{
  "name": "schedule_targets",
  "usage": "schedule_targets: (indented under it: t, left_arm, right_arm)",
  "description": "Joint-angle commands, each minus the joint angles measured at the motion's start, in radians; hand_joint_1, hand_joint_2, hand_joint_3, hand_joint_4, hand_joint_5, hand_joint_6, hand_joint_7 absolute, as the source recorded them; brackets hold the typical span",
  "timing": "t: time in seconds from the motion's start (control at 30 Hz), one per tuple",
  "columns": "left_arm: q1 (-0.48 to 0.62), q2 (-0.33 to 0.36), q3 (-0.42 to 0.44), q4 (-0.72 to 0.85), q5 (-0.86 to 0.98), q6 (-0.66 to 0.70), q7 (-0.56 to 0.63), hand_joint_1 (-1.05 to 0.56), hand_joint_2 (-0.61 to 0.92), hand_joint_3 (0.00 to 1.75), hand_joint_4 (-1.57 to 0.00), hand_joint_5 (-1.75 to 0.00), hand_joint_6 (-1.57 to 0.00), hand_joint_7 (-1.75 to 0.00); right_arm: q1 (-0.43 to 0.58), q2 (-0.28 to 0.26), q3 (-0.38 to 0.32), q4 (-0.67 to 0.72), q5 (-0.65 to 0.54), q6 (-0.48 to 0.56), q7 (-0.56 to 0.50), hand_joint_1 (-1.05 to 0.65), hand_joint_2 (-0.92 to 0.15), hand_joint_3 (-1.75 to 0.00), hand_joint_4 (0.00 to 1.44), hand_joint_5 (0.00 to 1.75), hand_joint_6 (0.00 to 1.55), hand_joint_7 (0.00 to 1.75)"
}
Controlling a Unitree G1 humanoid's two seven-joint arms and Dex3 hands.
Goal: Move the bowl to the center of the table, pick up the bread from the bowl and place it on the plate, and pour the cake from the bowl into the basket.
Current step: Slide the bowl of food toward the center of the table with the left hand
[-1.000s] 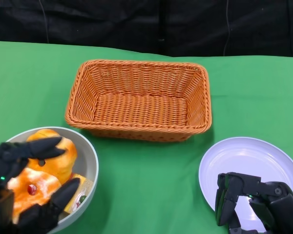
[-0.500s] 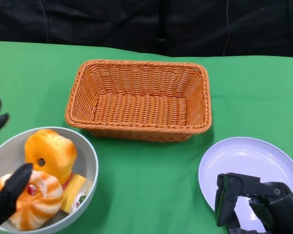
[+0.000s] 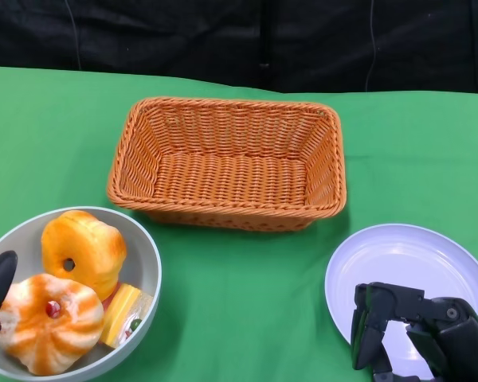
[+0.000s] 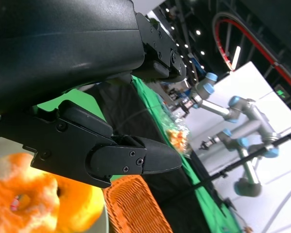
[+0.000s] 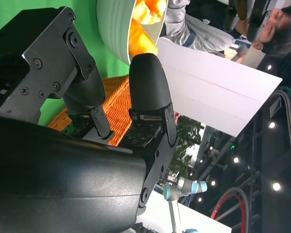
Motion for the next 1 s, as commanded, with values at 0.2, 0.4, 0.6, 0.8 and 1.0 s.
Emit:
schedule_targets:
  t: [0.2, 0.4, 0.6, 0.8, 1.0]
  left_arm:
    - [-0.005, -0.007, 0.0, -0.016, 0.065, 0.072, 0.039, -0.62, 0.92, 0.49, 0.0, -0.38, -0.27, 0.0]
    - [-0.027, 0.001, 0.019, 0.021, 0.02, 0.111, 0.028, -0.6, 0.92, 0.52, 0.0, -0.37, -0.26, 0.0]
    - [-0.027, 0.02, 0.022, 0.025, -0.038, 0.19, -0.003, -0.58, 0.92, 0.55, 0.0, -0.36, -0.23, 0.0]
    - [-0.026, 0.035, 0.02, 0.032, -0.095, 0.284, -0.039, -0.54, 0.92, 0.58, 0.0, -0.2, -0.15, -0.01]
    - [-0.046, 0.033, 0.035, 0.119, -0.125, 0.296, -0.026, -0.59, 0.92, 0.61, 0.0, -0.16, -0.14, -0.01]
  right_arm:
    - [0.006, -0.005, -0.01, -0.013, -0.017, -0.007, -0.02, 0.28, -0.27, -1.75, 0.94, 1.75, 0.85, 1.59]
    - [0.003, -0.004, -0.001, -0.011, 0.002, 0.004, -0.014, 0.29, -0.27, -1.75, 0.94, 1.75, 0.86, 1.58]
    - [0.005, -0.006, 0.003, -0.014, 0.011, 0.01, -0.011, 0.29, -0.27, -1.75, 0.93, 1.75, 0.85, 1.58]
    - [0.007, -0.008, 0.003, -0.015, 0.008, 0.008, -0.012, 0.29, -0.27, -1.75, 0.92, 1.75, 0.85, 1.58]
    - [0.006, -0.008, 0.002, -0.013, 0.01, 0.003, -0.012, 0.3, -0.27, -1.75, 0.93, 1.75, 0.85, 1.58]
